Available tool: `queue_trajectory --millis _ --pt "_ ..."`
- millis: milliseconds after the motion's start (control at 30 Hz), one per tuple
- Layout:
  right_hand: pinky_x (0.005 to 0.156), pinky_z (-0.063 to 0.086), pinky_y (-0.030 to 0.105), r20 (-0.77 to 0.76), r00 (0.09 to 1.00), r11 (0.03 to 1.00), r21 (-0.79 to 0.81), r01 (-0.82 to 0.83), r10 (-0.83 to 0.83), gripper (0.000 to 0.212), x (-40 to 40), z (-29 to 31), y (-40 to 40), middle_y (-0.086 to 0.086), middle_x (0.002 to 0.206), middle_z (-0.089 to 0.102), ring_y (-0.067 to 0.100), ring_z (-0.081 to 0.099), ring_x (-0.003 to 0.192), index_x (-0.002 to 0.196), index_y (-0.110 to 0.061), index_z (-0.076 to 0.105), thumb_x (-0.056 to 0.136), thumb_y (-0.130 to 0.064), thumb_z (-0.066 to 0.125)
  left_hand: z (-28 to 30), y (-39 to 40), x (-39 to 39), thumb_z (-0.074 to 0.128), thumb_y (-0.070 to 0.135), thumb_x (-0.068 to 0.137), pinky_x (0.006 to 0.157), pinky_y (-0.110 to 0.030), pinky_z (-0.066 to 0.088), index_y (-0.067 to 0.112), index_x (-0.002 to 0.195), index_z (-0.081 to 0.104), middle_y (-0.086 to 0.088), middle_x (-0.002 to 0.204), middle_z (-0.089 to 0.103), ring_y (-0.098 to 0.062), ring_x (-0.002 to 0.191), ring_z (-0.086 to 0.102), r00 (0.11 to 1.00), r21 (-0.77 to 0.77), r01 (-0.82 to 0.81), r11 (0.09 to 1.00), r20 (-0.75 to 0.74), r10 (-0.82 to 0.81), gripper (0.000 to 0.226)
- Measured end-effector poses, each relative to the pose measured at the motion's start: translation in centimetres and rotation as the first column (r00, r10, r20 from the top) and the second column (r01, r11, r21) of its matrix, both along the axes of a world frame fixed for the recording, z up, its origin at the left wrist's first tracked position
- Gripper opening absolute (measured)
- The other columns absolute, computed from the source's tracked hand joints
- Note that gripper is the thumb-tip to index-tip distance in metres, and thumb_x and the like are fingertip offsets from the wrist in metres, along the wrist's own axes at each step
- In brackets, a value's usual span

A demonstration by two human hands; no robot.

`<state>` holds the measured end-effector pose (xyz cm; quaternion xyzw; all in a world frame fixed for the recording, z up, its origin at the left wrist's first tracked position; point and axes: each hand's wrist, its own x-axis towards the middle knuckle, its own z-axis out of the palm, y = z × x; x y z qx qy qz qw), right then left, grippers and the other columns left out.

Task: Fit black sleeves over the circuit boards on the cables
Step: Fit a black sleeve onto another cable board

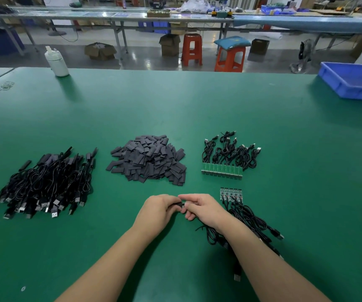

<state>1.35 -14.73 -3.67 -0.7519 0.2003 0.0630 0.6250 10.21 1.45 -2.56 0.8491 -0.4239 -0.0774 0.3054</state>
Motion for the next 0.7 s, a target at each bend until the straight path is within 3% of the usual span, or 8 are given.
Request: queue_trajectory --millis 333,400,567,700 --pt "0.075 0.055 0.02 0.017 1.0 0.997 -0.077 -0.019 0.02 0.039 0.1 -0.3 0.0 0.002 0.081 0.071 0.008 0.068 0.073 0.139 -0.009 0.057 0.101 -0.002 0.051 0.2 -1.2 0.0 0.057 0.027 0.096 0.081 -0.037 0.047 0.025 0.116 0.066 -0.003 0.092 0.062 -0.024 0.091 0.061 0.994 0.186 0.071 0.98 0.072 -0.086 0.022" --pt "0.073 0.054 0.017 0.019 0.999 0.996 -0.083 -0.024 0.026 0.038 0.1 -0.4 0.0 0.002 0.082 0.071 0.006 0.068 0.072 0.138 -0.008 0.057 0.101 -0.001 0.05 0.1 -1.4 0.1 0.054 0.028 0.098 0.08 -0.036 0.047 0.028 0.121 0.062 -0.002 0.093 0.062 -0.023 0.09 0.061 0.99 0.212 0.082 0.974 0.097 -0.104 0.025" --pt "0.082 0.057 0.025 0.015 1.0 0.998 -0.063 0.008 -0.007 0.04 0.3 -0.5 0.0 0.011 0.096 0.074 0.015 0.071 0.083 0.142 -0.011 0.053 0.103 -0.006 0.046 -0.3 -1.6 0.5 0.052 0.031 0.098 0.073 -0.03 0.043 0.026 0.117 0.062 0.002 0.093 0.06 -0.022 0.089 0.061 0.986 0.224 0.064 0.972 0.139 -0.096 0.022" --pt "0.071 0.056 0.02 0.019 0.999 0.999 -0.012 0.034 -0.034 0.036 0.4 -0.4 0.3 0.0 0.094 0.073 0.01 0.071 0.075 0.137 -0.009 0.058 0.102 -0.006 0.048 -0.3 -1.4 0.8 0.054 0.032 0.097 0.081 -0.035 0.047 0.021 0.114 0.065 0.0 0.098 0.064 -0.024 0.092 0.062 0.988 0.219 0.029 0.975 0.143 -0.061 0.022"
